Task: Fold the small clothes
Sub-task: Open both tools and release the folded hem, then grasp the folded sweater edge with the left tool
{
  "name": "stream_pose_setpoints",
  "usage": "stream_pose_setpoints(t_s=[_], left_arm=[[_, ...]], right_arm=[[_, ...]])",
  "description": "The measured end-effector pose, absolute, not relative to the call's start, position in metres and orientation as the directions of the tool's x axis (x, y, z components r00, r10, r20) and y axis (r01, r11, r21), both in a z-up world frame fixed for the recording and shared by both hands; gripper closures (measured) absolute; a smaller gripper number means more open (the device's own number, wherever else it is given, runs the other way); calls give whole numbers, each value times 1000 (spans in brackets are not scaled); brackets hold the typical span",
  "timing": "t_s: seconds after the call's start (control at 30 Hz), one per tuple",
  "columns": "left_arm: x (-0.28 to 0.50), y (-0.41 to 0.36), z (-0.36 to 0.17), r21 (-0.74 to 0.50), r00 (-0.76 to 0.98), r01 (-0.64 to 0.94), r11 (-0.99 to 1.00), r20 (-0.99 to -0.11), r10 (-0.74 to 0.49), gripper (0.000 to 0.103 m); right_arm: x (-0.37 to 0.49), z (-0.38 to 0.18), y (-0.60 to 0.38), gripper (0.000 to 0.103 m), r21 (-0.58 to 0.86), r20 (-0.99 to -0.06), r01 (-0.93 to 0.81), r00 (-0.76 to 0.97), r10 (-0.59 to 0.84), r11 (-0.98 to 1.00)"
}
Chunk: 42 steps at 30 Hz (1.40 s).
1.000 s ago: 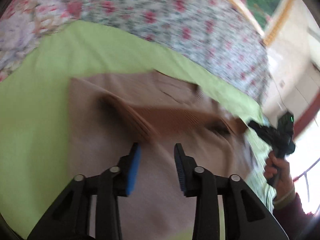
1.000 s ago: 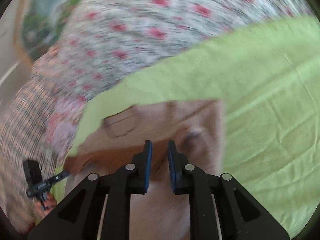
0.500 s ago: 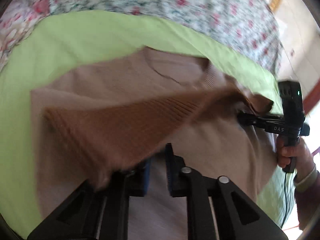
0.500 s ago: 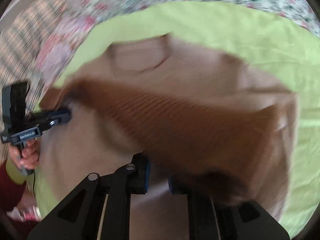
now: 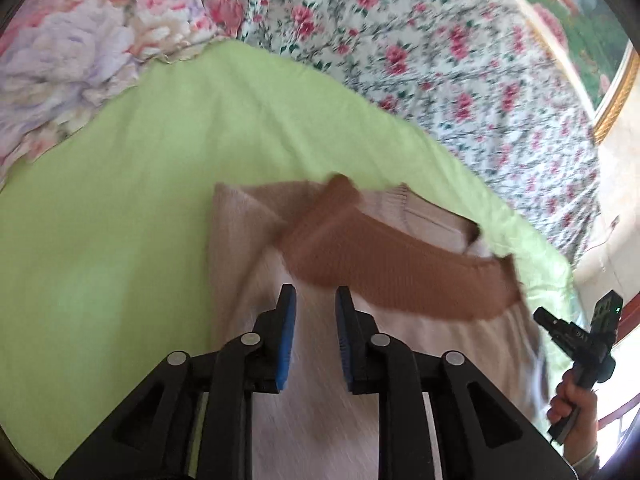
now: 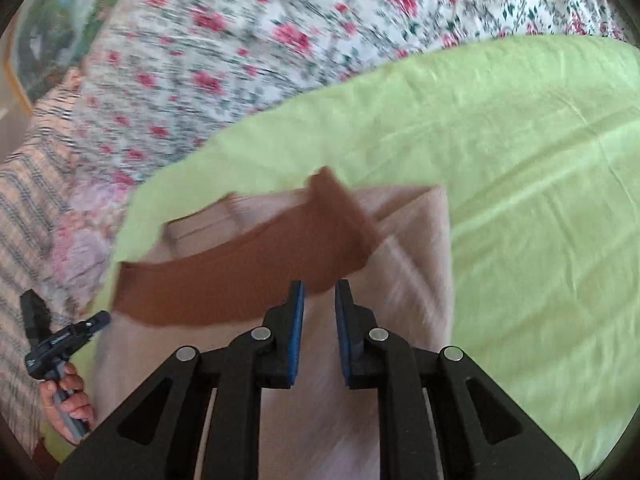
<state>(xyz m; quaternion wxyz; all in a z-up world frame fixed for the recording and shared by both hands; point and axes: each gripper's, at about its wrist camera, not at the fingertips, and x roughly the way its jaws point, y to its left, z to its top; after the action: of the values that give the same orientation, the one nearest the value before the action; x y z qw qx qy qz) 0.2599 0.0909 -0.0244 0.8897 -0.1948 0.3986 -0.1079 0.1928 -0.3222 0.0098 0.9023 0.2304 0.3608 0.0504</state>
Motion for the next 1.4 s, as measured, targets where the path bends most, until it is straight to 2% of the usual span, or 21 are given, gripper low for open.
stream_pose_setpoints(t_s=[0.23, 0.3, 0.33, 0.43, 0.5, 0.6, 0.67, 0.73, 0.83, 1.0, 1.2, 1.27, 1.4], left_arm=[[146, 68, -21, -477, 658, 62, 877, -641, -395, 80], [118, 64, -20, -482, 652, 65, 874, -643, -403, 76], [103, 61, -21, -490, 646, 71, 869, -641, -415, 72], [68, 53, -19, -498, 637, 77, 864, -641, -427, 58], [53, 50, -19, -505, 641, 75, 860, -636, -430, 52], [48, 50, -22, -532, 635, 65, 844, -630, -446, 49], [51, 53, -28, -559, 621, 50, 828, -632, -464, 41], [57, 59, -37, -590, 611, 18, 807, -632, -476, 40], [68, 70, -52, -639, 609, -52, 767, -630, -483, 35], [87, 89, -72, -677, 615, -152, 720, -635, -467, 35], [110, 89, -68, -643, 594, -228, 731, -687, -419, 35], [115, 90, -67, -638, 596, -247, 729, -693, -405, 35], [119, 96, -71, -661, 638, -247, 709, -661, -394, 35]], right_arm=[[119, 9, -281, 84, 544, -553, 15, 758, 346, 839], [103, 6, -272, 76, 578, -531, 8, 763, 369, 816], [93, 3, -267, 67, 601, -513, 2, 768, 384, 799], [71, 2, -253, 64, 636, -485, -27, 764, 426, 772], [60, 5, -246, 64, 634, -480, -42, 761, 436, 772], [45, 12, -237, 62, 628, -472, -61, 762, 443, 776], [40, 17, -233, 55, 623, -465, -66, 770, 437, 779], [38, 21, -231, 52, 612, -467, -67, 773, 429, 788], [45, 24, -227, 52, 608, -472, -81, 763, 442, 790], [71, 29, -227, 52, 614, -472, -103, 747, 468, 783], [111, 43, -216, 52, 616, -544, -88, 671, 504, 783], [111, 56, -212, 52, 614, -535, -114, 668, 518, 781], [107, 69, -205, 52, 566, -524, -168, 682, 510, 807]])
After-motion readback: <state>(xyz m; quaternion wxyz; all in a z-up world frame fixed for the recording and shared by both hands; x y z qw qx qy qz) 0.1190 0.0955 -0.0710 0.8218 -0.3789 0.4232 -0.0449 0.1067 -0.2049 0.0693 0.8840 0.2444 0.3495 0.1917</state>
